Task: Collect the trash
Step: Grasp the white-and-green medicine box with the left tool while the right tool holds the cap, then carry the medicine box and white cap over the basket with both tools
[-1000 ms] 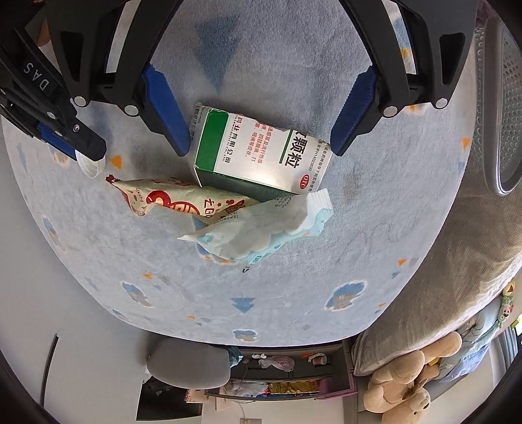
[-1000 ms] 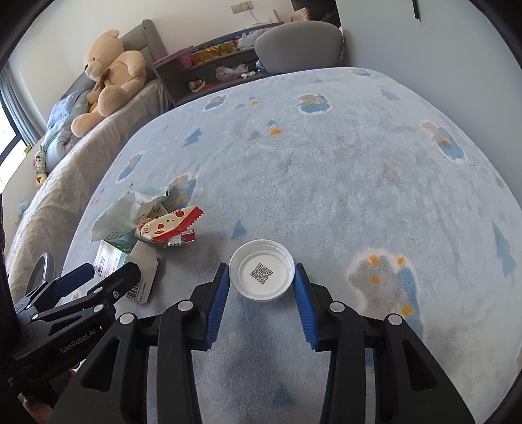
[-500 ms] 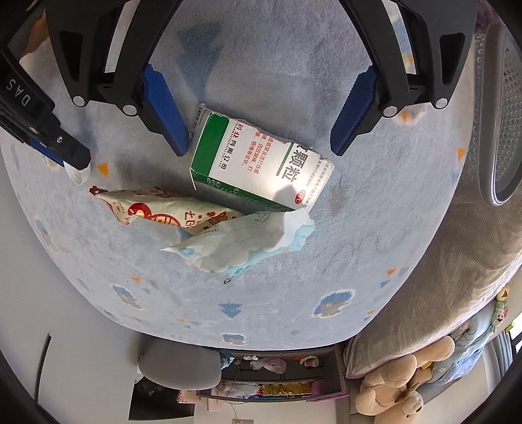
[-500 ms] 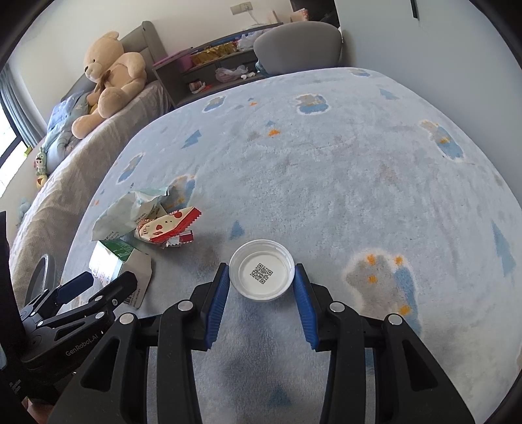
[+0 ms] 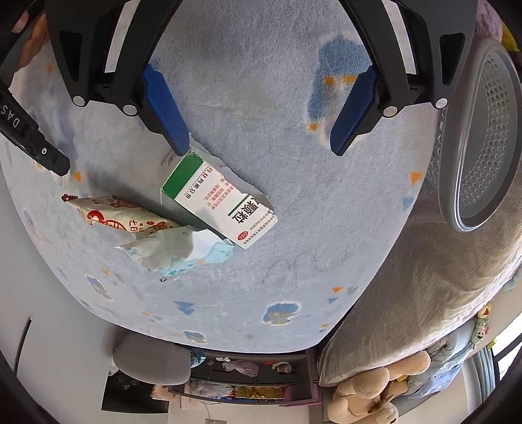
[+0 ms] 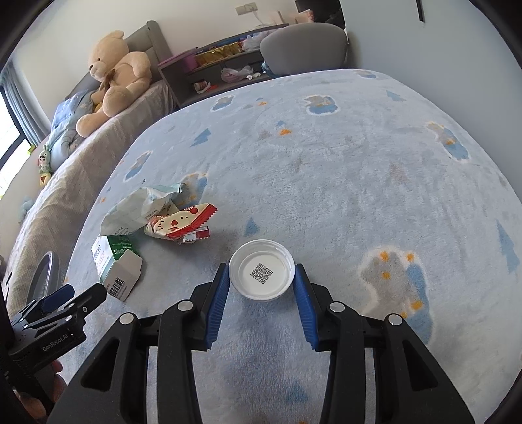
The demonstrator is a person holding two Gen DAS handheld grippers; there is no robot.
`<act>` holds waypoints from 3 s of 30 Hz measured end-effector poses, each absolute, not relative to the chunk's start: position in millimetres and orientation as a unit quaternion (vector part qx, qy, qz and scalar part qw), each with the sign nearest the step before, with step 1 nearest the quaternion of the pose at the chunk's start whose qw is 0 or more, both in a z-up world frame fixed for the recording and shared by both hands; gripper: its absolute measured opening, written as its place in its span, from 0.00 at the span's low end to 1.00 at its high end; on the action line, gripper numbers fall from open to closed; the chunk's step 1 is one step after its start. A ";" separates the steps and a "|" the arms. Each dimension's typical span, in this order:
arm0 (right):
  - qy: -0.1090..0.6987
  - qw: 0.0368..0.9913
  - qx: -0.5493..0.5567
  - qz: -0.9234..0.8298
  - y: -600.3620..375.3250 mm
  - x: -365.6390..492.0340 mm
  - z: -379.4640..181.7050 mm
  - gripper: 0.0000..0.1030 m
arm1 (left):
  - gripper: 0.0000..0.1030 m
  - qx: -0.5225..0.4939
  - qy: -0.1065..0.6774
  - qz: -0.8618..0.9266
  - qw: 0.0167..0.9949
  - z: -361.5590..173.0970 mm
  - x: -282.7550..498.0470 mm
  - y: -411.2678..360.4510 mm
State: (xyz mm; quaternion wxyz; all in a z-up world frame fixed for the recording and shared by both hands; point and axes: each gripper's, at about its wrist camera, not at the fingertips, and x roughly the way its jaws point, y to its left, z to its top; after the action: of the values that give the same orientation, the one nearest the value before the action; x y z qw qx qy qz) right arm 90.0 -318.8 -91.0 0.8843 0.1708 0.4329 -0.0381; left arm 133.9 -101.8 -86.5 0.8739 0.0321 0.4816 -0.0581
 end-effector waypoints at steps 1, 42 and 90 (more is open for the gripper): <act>0.433 0.884 0.172 -0.038 -318.8 89.9 -91.0 0.38 | 0.82 0.028 0.481 -0.060 0.874 -83.9 134.1 -101.3; 0.424 0.886 0.182 -0.040 -325.7 82.3 -83.5 0.38 | 0.82 -0.042 0.523 -0.061 0.849 -103.1 168.0 -109.6; 0.438 0.891 0.076 0.097 -121.5 81.2 -37.9 0.38 | 0.41 -0.045 0.440 -0.027 0.896 -50.2 78.2 78.4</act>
State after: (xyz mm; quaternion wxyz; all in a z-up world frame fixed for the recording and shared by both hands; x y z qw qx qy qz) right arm 81.2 -121.5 -37.9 0.8906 0.0763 0.4376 0.0973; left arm 78.2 78.4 -50.2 0.8965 -0.0449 0.4400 -0.0268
